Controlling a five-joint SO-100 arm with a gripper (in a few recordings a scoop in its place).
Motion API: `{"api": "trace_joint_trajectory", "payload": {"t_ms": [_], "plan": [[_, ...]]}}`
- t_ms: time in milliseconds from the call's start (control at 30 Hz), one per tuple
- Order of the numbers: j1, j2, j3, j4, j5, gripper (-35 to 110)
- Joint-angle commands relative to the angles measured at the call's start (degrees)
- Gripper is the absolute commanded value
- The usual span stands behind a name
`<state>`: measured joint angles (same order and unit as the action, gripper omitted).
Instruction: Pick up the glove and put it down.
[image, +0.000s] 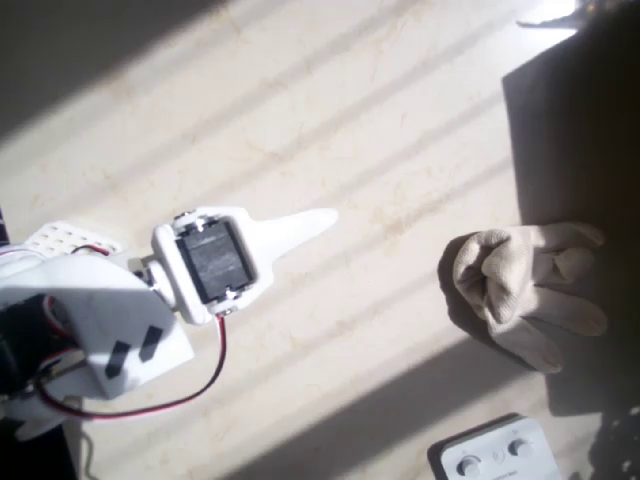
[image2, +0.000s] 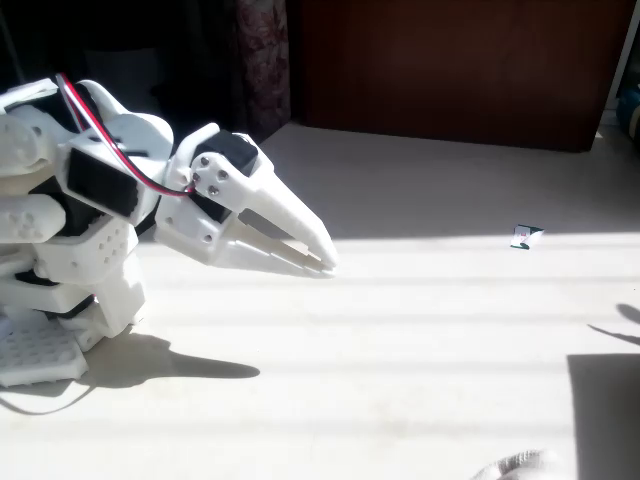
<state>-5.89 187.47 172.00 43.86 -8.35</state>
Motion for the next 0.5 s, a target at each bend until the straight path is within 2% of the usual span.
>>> {"api": "trace_joint_trajectory", "payload": {"t_ms": [0, 467], "plan": [[0.70, 0.88, 0.62, -0.97, -0.18, 0], [0.70, 0.88, 6.59, -0.97, -0.18, 0]]}}
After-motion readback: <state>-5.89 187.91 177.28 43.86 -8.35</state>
